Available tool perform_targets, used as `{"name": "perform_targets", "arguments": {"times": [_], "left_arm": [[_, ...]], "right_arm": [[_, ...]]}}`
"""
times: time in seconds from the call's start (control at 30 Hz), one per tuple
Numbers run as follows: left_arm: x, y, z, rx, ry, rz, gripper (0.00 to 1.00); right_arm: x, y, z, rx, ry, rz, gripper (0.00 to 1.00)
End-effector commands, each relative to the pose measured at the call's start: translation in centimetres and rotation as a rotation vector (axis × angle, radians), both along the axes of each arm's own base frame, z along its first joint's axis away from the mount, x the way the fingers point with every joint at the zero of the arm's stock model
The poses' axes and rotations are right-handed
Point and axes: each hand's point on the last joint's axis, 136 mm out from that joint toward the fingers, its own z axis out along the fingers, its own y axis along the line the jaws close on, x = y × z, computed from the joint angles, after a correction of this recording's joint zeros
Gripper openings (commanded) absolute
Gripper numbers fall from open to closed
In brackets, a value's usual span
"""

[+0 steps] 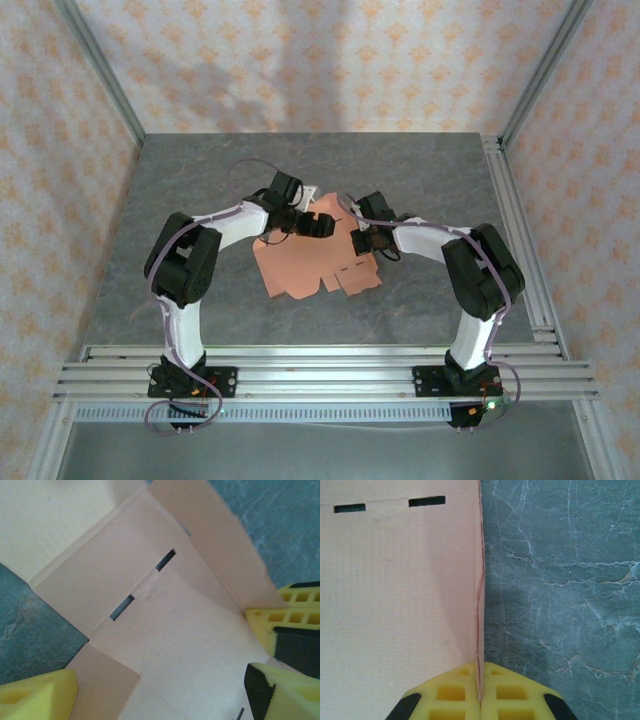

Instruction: Fold the paper box

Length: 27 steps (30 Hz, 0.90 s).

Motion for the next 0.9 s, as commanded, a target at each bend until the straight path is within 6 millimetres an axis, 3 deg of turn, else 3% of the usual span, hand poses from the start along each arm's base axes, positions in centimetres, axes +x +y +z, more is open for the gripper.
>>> {"name": "perform_targets", "arguments": {"times": [0.0, 0.33, 0.47, 0.6, 0.67, 0.77, 0.87], "left_arm": [[-1.9, 0.1, -2.8, 0.034, 0.093, -0.026, 0.88], [-2.2, 0.4, -4.0, 0.046, 0.115, -0.001, 0.83], [-1.5, 0.5, -1.9, 0.026, 0.058, 0.027, 0.82], [-0.6, 1.0, 1.9, 0.003, -0.054, 0.076, 0.86], [-0.2, 1.5, 3.7, -0.002, -0.109, 0.114, 0.89], [0.4, 2.6, 5.6, -0.004, -0.168, 0.173, 0.93], [0.8, 4.0, 6.3, -0.003, -0.198, 0.245, 0.95]], "right_arm": [[0.8, 0.1, 0.8, -0.014, -0.024, -0.017, 0.0], [0.9, 0.2, 1.1, -0.013, -0.027, -0.019, 0.0], [0.8, 0.1, 1.3, -0.011, -0.03, -0.023, 0.0], [0.9, 0.1, 1.7, -0.012, -0.041, -0.025, 0.01], [0.9, 0.0, 1.7, -0.026, -0.041, -0.019, 0.08], [0.9, -0.1, 1.9, -0.052, -0.05, -0.019, 0.25], [0.9, 0.1, 2.5, -0.032, -0.059, -0.027, 0.39]]}}
